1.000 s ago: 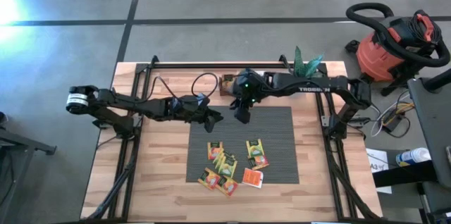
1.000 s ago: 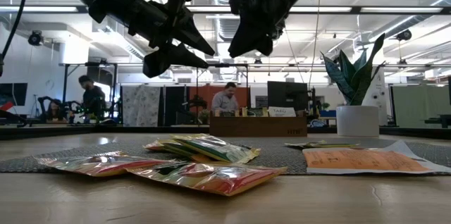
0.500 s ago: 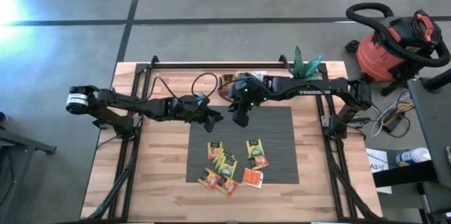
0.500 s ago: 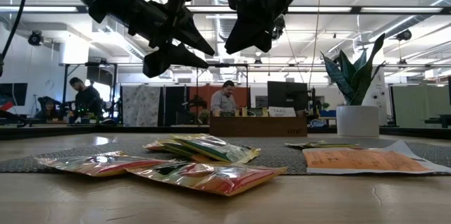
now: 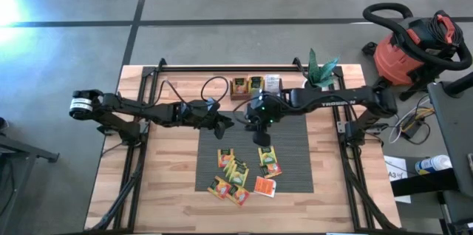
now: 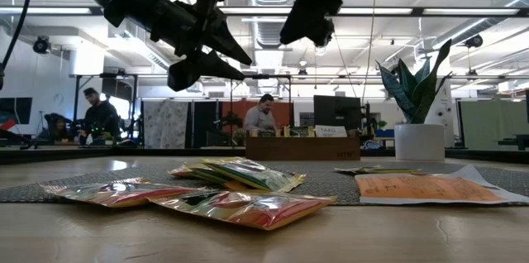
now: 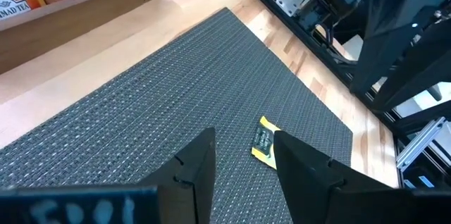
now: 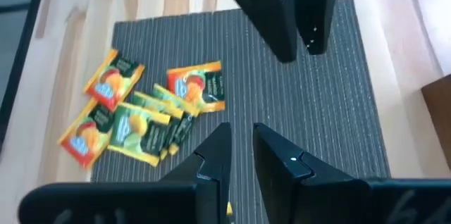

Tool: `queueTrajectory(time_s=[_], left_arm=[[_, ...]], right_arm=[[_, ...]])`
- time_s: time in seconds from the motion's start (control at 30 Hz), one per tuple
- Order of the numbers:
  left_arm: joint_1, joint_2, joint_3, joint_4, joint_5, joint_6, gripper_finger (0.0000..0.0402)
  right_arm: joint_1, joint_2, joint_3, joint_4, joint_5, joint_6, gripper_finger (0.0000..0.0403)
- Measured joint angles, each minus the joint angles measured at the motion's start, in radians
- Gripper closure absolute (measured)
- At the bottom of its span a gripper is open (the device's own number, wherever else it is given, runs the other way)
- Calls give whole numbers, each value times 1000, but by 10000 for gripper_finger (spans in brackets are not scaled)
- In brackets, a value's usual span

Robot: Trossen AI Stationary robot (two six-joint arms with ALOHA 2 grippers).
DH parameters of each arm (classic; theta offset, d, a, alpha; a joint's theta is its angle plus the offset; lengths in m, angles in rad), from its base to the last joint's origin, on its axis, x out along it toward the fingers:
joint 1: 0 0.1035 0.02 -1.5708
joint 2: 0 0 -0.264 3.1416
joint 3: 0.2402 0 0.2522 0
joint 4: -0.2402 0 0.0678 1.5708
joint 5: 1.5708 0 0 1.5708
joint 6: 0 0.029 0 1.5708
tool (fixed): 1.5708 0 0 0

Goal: Pick & Place Tea
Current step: Put the yellow tea bag into the middle section of the wooden organizer

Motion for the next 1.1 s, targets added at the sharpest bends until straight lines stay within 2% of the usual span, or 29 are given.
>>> queueTrajectory(time_s=[0.2,0.33,0.5,0.6,0.83,1.1], left_arm=[[0,0,0,-4,-1,0,264],[0,0,0,0,-1,0,264],[0,0,0,2,-2,-36,264],[0,0,0,6,-2,-129,264],[0,0,0,9,0,-485,264],[0,0,0,8,1,-515,264]], right_arm=[[22,-49,-1,-97,4,-26,346],[38,-105,-21,-169,54,-43,346],[60,-217,-103,-170,126,-35,346],[67,-294,-177,-158,153,-5,346],[69,-507,-399,-51,161,110,346],[68,-703,-597,85,161,238,346]])
